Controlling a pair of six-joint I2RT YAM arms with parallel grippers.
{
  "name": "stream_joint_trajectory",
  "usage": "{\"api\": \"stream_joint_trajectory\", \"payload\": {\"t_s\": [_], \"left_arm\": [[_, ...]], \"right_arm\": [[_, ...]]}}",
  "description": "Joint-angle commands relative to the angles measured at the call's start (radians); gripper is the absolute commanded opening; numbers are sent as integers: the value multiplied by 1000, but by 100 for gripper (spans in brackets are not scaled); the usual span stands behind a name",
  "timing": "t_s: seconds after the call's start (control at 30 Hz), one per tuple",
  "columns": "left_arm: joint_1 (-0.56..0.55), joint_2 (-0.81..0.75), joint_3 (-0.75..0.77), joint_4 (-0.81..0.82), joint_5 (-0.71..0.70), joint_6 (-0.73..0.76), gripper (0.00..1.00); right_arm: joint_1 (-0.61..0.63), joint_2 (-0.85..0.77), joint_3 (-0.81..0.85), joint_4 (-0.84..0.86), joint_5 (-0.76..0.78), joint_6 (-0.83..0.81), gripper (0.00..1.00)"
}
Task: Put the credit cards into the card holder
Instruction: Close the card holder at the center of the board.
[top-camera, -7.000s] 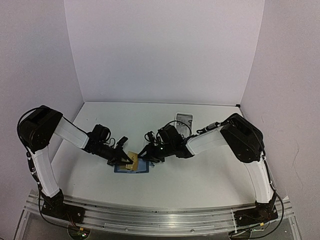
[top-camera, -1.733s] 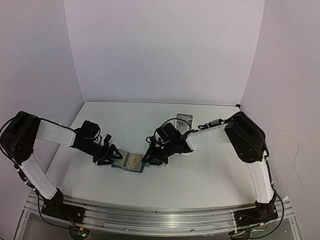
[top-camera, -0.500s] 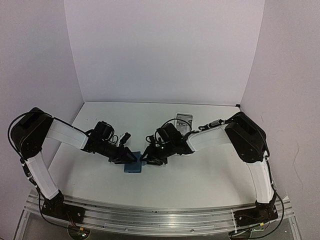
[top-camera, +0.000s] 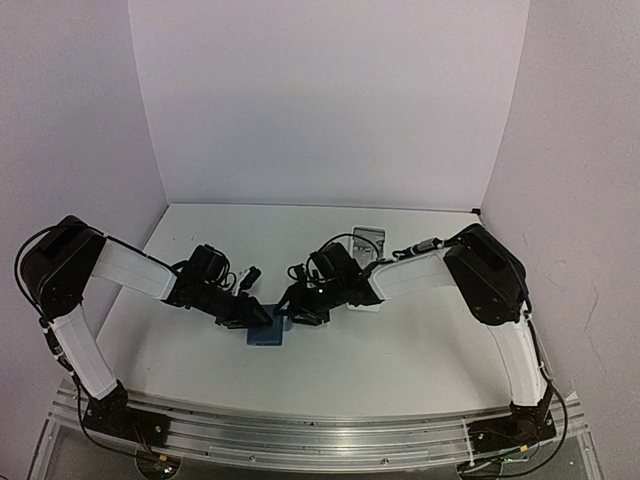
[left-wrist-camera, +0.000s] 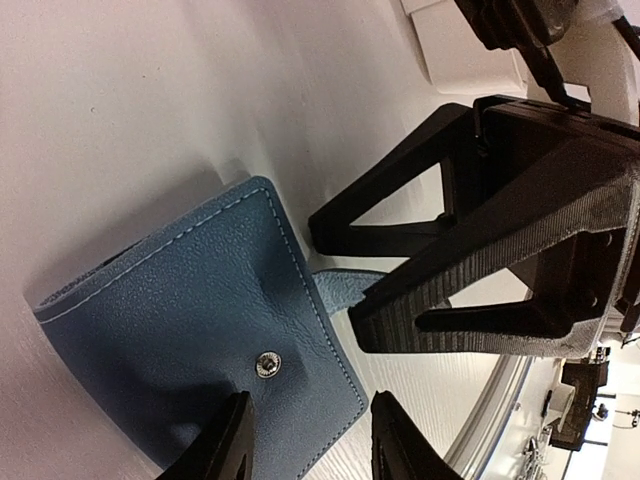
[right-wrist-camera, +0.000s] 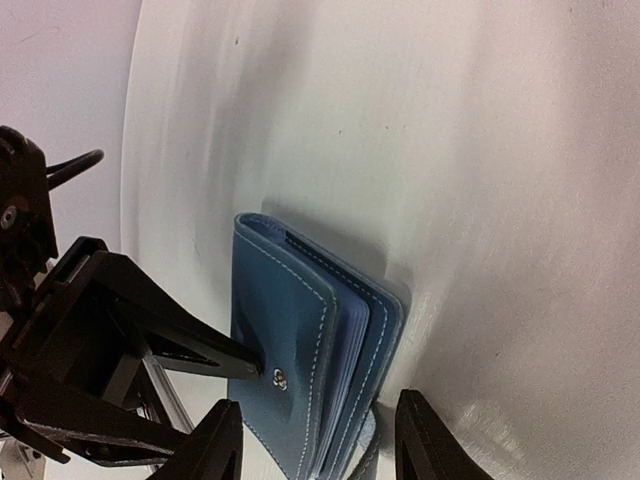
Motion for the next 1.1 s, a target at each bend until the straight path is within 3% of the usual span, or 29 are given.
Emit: {"api": "stream_joint_trajectory", "payload": {"t_s": [0.0, 0.23, 0.3, 0.4, 0.53, 0.67, 0.8, 0.97, 1.07], "left_arm": [[7, 7, -45, -65, -125, 44, 40], [7, 22, -59, -49, -97, 47, 39], [6, 25, -59, -21, -95, 56, 39], [7, 41, -53, -16, -89, 70, 39], [8, 23, 27, -134, -83, 102, 40], [14, -45, 269, -371, -68, 103, 53], [15, -128, 358, -402, -106, 102, 60], [42, -189, 320, -441, -265, 74, 64], [122, -142, 228, -503, -248, -5, 65]], "right_arm": [[-6, 37, 13, 29, 4, -7, 48], [-6, 110, -9, 211, -88, 122, 42], [-6, 116, -22, 243, -100, 138, 33], [-4, 130, -49, 321, -124, 192, 1], [-5, 108, -82, 323, -90, 190, 0], [-5, 86, -121, 319, -67, 182, 0], [-3, 81, -152, 316, -58, 189, 0], [-2, 71, -171, 316, -43, 188, 0], [0, 73, -163, 316, -42, 185, 0]]}}
